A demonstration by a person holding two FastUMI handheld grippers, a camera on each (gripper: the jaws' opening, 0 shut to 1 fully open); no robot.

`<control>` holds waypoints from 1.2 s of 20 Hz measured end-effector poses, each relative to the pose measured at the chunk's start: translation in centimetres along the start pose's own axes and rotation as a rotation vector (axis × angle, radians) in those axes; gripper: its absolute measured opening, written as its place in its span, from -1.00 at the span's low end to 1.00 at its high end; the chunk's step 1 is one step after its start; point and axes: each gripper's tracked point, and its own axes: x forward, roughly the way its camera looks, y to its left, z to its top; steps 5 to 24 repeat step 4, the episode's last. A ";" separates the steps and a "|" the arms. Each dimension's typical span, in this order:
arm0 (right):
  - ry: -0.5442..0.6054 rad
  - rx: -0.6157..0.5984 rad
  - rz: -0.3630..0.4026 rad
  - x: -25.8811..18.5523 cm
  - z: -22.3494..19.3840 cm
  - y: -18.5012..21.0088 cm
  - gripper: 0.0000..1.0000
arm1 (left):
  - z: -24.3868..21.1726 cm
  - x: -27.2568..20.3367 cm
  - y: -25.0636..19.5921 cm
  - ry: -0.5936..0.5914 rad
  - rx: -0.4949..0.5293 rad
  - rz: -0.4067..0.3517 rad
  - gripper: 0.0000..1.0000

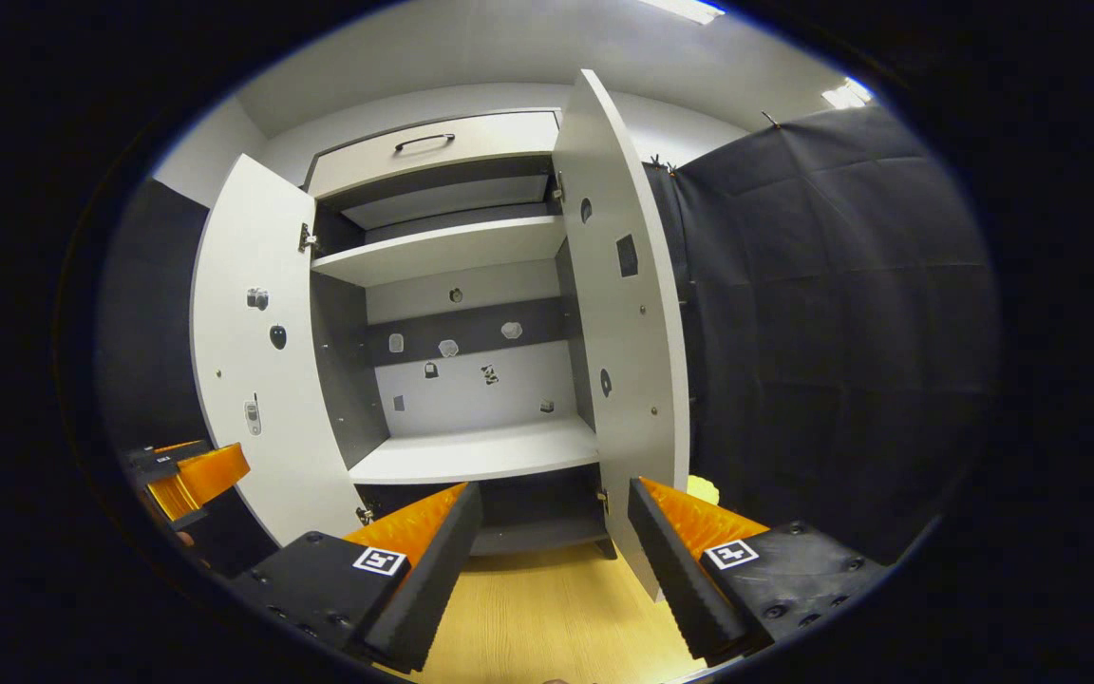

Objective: Open the right door of the double-door shoe cabinet with the right hand, and open the left door with the left hand.

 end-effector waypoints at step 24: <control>0.009 -0.020 0.015 0.3 -0.4 0.5 0.97 | -0.3 -0.3 0.4 -0.008 0.024 0.018 0.91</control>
